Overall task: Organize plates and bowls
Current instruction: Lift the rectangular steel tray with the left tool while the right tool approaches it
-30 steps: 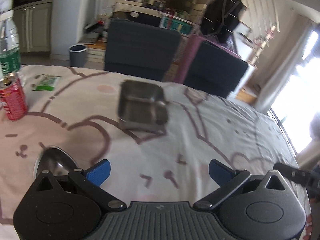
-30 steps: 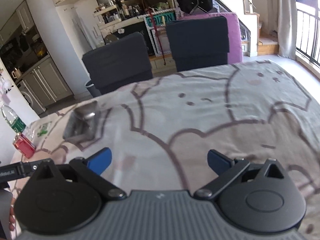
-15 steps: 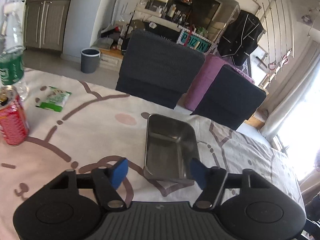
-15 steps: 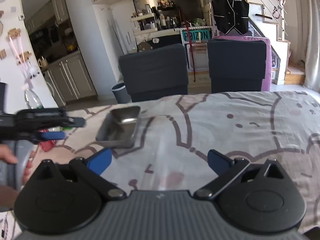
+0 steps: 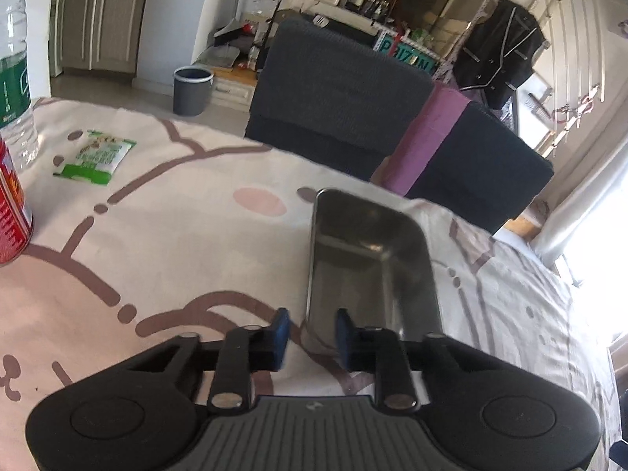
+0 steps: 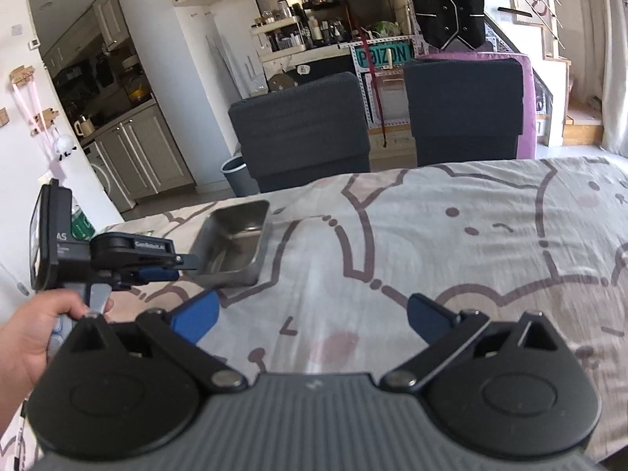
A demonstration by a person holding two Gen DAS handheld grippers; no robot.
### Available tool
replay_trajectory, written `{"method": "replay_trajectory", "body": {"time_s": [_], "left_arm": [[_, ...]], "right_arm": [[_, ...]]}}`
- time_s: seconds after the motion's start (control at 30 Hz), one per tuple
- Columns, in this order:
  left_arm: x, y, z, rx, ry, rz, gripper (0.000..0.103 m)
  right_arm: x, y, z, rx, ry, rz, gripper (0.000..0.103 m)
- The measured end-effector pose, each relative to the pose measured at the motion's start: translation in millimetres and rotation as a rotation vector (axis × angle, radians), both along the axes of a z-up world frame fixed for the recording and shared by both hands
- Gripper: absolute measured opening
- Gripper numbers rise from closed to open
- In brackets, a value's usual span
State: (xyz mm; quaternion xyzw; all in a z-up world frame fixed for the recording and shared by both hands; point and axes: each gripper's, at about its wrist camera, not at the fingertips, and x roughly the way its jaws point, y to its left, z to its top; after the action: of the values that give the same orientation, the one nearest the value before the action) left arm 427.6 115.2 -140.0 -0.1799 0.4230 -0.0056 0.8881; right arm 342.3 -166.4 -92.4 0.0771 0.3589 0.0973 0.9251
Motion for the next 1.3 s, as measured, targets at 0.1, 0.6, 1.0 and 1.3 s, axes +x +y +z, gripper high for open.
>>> {"method": "replay_trajectory", "body": {"time_s": [0.1, 0.6, 1.0, 1.3], "left_arm": [[1, 0, -3, -0.013, 0.003, -0.010, 0.015], [-33, -41, -1, -0.134, 0.109, -0.119, 0.015], [-56, -90, 11, -0.231, 0.082, -0.256, 0.001], [-43, -67, 49, -0.037, -0.093, -0.167, 0.044]], "right_arm": [[1, -4, -1, 0.013, 0.014, -0.008, 0.103], [8, -18, -6, 0.064, 0.065, -0.052, 0.102], [16, -34, -22, 0.218, 0.178, -0.113, 0.075], [19, -35, -19, 0.205, 0.144, -0.109, 0.071]]}}
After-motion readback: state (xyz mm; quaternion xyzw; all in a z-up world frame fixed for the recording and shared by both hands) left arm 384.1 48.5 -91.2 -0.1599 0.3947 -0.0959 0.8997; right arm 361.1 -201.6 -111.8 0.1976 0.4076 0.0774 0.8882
